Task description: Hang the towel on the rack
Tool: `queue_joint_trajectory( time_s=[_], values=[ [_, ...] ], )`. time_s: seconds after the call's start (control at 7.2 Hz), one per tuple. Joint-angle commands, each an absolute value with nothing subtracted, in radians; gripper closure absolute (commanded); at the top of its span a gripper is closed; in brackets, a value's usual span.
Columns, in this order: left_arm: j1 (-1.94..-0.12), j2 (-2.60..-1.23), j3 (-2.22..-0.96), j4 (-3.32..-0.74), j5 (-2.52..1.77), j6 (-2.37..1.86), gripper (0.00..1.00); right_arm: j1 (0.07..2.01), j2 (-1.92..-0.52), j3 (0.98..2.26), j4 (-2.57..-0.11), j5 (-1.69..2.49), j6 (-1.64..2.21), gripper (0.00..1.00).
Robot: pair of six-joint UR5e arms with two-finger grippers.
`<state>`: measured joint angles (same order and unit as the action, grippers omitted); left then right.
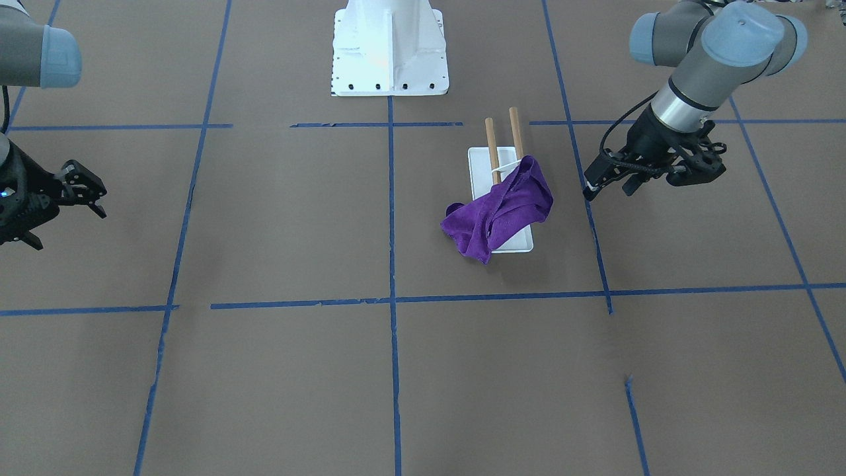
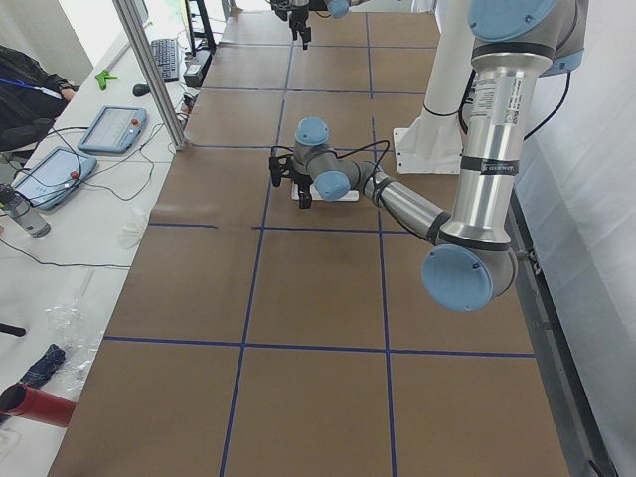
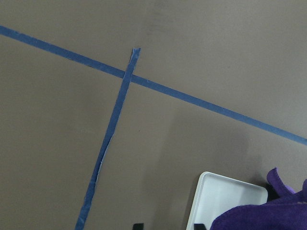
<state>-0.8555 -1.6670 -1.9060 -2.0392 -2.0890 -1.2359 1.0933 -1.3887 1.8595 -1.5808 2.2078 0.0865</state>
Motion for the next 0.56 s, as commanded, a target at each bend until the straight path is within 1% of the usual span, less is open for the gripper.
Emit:
queue_joint_trajectory(
  time_s=[0.0,0.14,0.28,0.42],
  values=[
    [-0.972,-1.567,-1.902,-2.031,-2.098,-0.828,0.00,1.202,-1.466,1.823,-1.588,2.241,-0.071,0.00],
    [-1.048,-1.518,-1.882,-2.028,-2.098,-0.629,0.00,1.269,-1.503,1.797,-1.609,2.241,-0.116,0.00],
    [-1.133,-1.472,-1.844,-2.028,-2.098,-0.430,0.00,1.363,-1.535,1.742,-1.611,2.244,-0.148,0.00],
    [-1.216,-1.453,-1.809,-1.999,-2.124,-0.258,0.00,1.447,-1.563,1.680,-1.606,2.247,-0.263,0.00]
  ],
)
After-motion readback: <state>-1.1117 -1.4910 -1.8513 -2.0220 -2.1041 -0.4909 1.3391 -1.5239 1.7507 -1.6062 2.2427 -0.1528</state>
